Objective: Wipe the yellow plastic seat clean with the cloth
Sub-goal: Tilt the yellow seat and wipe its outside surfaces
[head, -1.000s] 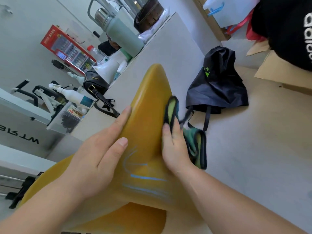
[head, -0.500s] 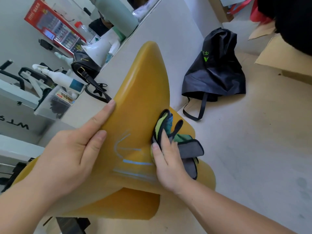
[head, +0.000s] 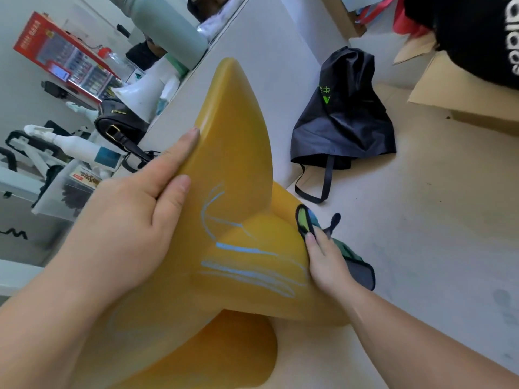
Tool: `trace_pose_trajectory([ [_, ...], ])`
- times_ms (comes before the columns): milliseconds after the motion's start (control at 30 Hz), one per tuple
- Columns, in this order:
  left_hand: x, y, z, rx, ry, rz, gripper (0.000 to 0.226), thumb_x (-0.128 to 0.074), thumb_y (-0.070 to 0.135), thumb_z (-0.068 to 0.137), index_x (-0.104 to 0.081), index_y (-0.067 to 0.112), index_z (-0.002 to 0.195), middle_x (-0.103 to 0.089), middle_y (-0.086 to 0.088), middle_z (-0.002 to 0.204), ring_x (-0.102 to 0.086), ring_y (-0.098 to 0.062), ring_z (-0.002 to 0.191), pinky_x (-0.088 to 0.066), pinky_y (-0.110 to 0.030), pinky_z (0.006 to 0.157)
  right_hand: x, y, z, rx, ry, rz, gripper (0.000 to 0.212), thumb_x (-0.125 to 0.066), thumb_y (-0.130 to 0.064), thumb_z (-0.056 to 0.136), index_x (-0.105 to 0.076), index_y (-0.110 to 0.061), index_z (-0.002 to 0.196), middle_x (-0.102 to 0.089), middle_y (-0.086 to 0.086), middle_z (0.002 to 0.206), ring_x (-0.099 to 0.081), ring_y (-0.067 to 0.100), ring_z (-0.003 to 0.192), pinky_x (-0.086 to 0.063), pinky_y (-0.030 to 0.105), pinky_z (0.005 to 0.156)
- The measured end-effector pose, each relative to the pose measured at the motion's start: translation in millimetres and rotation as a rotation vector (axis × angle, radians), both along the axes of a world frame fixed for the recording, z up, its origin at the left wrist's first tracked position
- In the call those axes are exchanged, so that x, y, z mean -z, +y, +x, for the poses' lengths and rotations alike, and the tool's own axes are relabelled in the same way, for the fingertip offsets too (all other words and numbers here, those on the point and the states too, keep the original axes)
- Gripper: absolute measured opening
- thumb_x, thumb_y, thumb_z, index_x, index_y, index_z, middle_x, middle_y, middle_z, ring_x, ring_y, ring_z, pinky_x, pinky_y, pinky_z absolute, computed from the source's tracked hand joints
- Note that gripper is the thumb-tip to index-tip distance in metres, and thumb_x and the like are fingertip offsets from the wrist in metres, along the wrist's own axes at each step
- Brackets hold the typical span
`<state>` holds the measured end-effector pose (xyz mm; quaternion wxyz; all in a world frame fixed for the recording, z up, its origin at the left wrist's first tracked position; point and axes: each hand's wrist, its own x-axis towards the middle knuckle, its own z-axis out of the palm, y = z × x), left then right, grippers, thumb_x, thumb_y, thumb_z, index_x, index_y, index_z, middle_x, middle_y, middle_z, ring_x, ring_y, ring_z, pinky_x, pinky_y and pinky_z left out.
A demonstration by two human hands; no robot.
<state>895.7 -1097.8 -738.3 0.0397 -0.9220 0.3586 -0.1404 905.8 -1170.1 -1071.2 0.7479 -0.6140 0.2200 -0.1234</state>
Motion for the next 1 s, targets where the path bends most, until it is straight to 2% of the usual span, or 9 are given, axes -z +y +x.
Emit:
trace_pose_trajectory([
  [133, 4, -27, 20, -0.047, 0.029, -0.058, 0.047, -0.041, 0.039, 0.102, -0.032, 0.067, 0.138, -0.062, 0.016, 0.126, -0.058, -0.012, 0.105, -0.041, -0.029, 0.084, -80, -14, 18, 0.091, -0.235, -0.050, 0.042, -0.034, -0.043, 0.108, -0.050, -0.026, 0.143, -0.049, -0.017, 0.126, -0.040, 0.000, 0.117, -0.030, 0.022, 0.101],
  [233, 3, -52, 35, -0.086, 0.013, -0.009, 0.047, -0.039, 0.035, 0.103, -0.032, 0.056, 0.144, -0.049, 0.009, 0.147, -0.044, -0.022, 0.133, -0.033, -0.030, 0.098, -100, -15, 15, 0.142, -0.348, -0.113, 0.046, -0.037, -0.038, 0.108, -0.044, -0.023, 0.151, -0.041, -0.019, 0.129, -0.030, -0.009, 0.119, -0.019, 0.008, 0.102],
  [300, 2, -59, 39, -0.082, 0.007, 0.016, 0.047, -0.038, 0.035, 0.103, -0.031, 0.054, 0.146, -0.046, 0.010, 0.150, -0.039, -0.021, 0.137, -0.030, -0.027, 0.097, -75, -15, 17, 0.193, -0.359, -0.134, 0.048, -0.038, -0.038, 0.105, -0.049, -0.020, 0.148, -0.044, -0.013, 0.130, -0.033, -0.006, 0.121, -0.018, 0.003, 0.104],
  [433, 3, -56, 39, -0.073, -0.004, -0.009, 0.047, -0.038, 0.036, 0.103, -0.032, 0.056, 0.145, -0.048, 0.014, 0.147, -0.043, -0.020, 0.134, -0.030, -0.027, 0.090, 13, -23, 22, 0.138, -0.013, 0.065, 0.063, -0.027, -0.060, 0.099, -0.048, -0.025, 0.147, -0.050, 0.000, 0.148, -0.040, 0.020, 0.141, -0.028, 0.034, 0.117],
  [533, 4, -53, 38, -0.076, 0.013, -0.044, 0.047, -0.038, 0.038, 0.102, -0.032, 0.059, 0.143, -0.051, 0.019, 0.139, -0.047, -0.014, 0.125, -0.031, -0.026, 0.088, 44, -16, 13, 0.172, 0.199, 0.266, 0.049, -0.032, -0.049, 0.105, -0.045, -0.030, 0.148, -0.046, 0.006, 0.152, -0.038, 0.027, 0.142, -0.027, 0.038, 0.117],
  [633, 4, -52, 41, -0.061, 0.042, -0.092, 0.046, -0.040, 0.038, 0.102, -0.034, 0.062, 0.141, -0.046, 0.031, 0.120, -0.043, 0.003, 0.103, -0.033, -0.025, 0.086, -4, -19, 27, 0.184, 0.068, 0.171, 0.041, -0.033, -0.046, 0.105, -0.055, -0.033, 0.137, -0.057, 0.002, 0.138, -0.047, 0.026, 0.133, -0.035, 0.046, 0.114],
  [833, 5, -54, 38, -0.081, 0.033, -0.090, 0.048, -0.040, 0.038, 0.101, -0.032, 0.063, 0.141, -0.042, 0.034, 0.125, -0.039, 0.013, 0.107, -0.033, -0.022, 0.089, -83, -21, 36, 0.200, -0.353, 0.024, 0.046, -0.037, -0.047, 0.104, -0.052, -0.029, 0.143, -0.046, -0.039, 0.122, -0.043, -0.006, 0.123, -0.027, 0.010, 0.103],
  [900, 4, -54, 37, -0.078, 0.035, -0.089, 0.048, -0.040, 0.038, 0.101, -0.031, 0.063, 0.141, -0.040, 0.035, 0.122, -0.035, 0.017, 0.100, -0.035, -0.024, 0.089, -63, -11, 29, 0.227, -0.325, -0.004, 0.052, -0.032, -0.058, 0.098, -0.047, -0.038, 0.144, -0.048, -0.029, 0.134, -0.042, -0.001, 0.130, -0.027, 0.013, 0.108],
  [1000, 4, -54, 36, -0.081, 0.043, -0.079, 0.048, -0.039, 0.038, 0.101, -0.030, 0.063, 0.142, -0.041, 0.034, 0.121, -0.035, 0.018, 0.095, -0.035, -0.023, 0.083, -13, -15, 34, 0.256, -0.096, 0.045, 0.053, -0.034, -0.054, 0.102, -0.052, -0.026, 0.145, -0.052, 0.002, 0.145, -0.042, 0.019, 0.138, -0.029, 0.027, 0.112],
])
